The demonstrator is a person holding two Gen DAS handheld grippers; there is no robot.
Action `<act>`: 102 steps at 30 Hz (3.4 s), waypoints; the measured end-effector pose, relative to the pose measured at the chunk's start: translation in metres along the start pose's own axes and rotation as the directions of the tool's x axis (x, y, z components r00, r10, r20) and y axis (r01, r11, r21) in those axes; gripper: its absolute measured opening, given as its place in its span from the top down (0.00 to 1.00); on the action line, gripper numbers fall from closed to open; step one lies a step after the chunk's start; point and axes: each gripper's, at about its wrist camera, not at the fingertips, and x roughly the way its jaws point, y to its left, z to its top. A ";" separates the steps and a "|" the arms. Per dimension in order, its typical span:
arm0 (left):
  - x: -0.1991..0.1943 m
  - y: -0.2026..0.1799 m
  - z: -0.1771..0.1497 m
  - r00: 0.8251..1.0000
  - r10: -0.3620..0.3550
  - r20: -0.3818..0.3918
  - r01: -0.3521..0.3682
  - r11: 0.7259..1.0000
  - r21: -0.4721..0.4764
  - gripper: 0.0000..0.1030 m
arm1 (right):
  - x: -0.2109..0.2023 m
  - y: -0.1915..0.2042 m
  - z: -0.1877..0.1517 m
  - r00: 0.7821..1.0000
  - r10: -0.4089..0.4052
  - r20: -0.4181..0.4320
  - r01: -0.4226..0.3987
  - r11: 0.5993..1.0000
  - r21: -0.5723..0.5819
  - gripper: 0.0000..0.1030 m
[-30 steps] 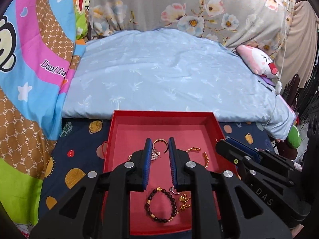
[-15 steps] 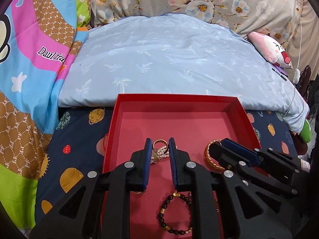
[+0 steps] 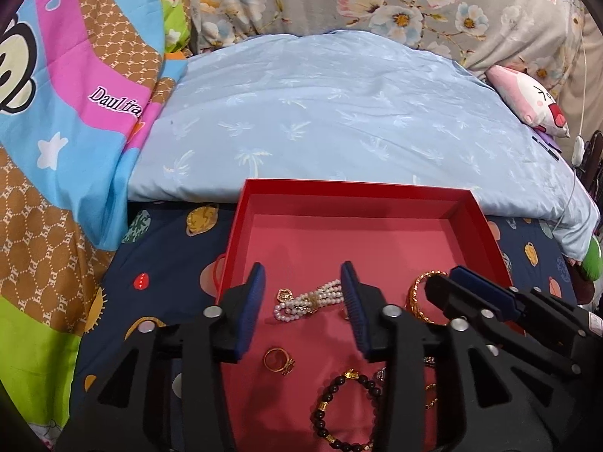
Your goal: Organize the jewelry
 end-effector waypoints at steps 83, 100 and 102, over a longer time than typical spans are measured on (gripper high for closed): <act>-0.096 -0.006 -0.183 0.976 0.191 0.100 -0.184 0.980 -0.082 0.18 | -0.112 0.008 -0.196 0.923 -0.355 0.147 0.361 0.932 -0.020 0.22; -0.099 -0.007 -0.183 0.975 0.193 0.113 -0.185 0.980 -0.078 0.18 | -0.111 0.008 -0.194 0.926 -0.347 0.148 0.352 0.936 -0.012 0.22; -0.100 -0.007 -0.183 0.975 0.190 0.113 -0.182 0.980 -0.076 0.18 | -0.111 0.007 -0.194 0.927 -0.346 0.148 0.351 0.936 -0.009 0.22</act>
